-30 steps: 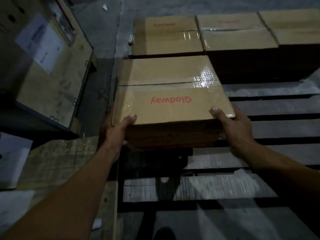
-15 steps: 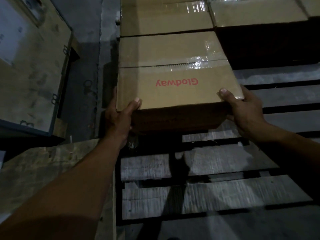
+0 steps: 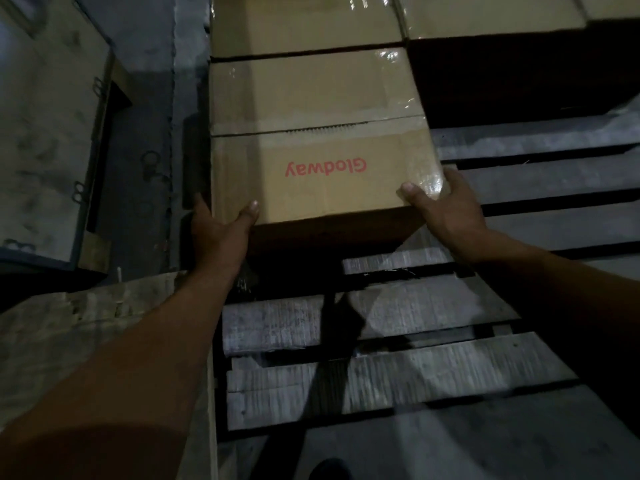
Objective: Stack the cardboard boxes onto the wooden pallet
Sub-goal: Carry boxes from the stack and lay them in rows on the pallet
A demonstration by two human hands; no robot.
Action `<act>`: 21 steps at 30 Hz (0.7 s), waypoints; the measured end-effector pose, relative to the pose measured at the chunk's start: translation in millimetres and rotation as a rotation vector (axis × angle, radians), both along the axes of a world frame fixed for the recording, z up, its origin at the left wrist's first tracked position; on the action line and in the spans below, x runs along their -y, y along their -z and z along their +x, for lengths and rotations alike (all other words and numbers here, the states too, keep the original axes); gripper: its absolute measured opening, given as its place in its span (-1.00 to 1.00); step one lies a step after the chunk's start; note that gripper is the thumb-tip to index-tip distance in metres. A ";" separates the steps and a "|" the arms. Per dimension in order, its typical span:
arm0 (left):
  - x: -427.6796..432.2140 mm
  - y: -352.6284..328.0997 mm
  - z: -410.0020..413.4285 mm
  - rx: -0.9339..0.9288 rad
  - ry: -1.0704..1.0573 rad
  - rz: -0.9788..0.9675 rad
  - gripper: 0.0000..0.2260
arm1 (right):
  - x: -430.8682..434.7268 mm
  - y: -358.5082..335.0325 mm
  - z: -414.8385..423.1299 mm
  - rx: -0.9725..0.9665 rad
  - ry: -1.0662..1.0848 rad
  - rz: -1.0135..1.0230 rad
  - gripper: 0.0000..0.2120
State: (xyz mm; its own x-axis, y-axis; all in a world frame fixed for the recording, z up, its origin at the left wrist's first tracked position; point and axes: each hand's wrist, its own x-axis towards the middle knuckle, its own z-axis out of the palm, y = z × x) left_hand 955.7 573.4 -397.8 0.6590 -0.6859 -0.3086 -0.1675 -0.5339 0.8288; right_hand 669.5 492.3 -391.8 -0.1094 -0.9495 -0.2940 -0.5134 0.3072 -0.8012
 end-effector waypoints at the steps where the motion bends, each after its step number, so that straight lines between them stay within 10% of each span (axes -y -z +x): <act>1: -0.3 -10.6 -5.9 0.042 -0.007 0.029 -0.20 | -1.7 -7.8 -0.9 -0.069 0.016 0.014 -0.21; 10: 31.1 -128.1 -95.9 0.398 0.467 -0.106 -0.37 | -38.0 -101.2 -103.3 -0.321 0.238 -0.085 -0.30; 21: 62.2 -219.3 -429.3 0.520 1.031 -0.320 -0.35 | -122.1 -189.2 -420.3 -0.463 0.735 -0.173 -0.40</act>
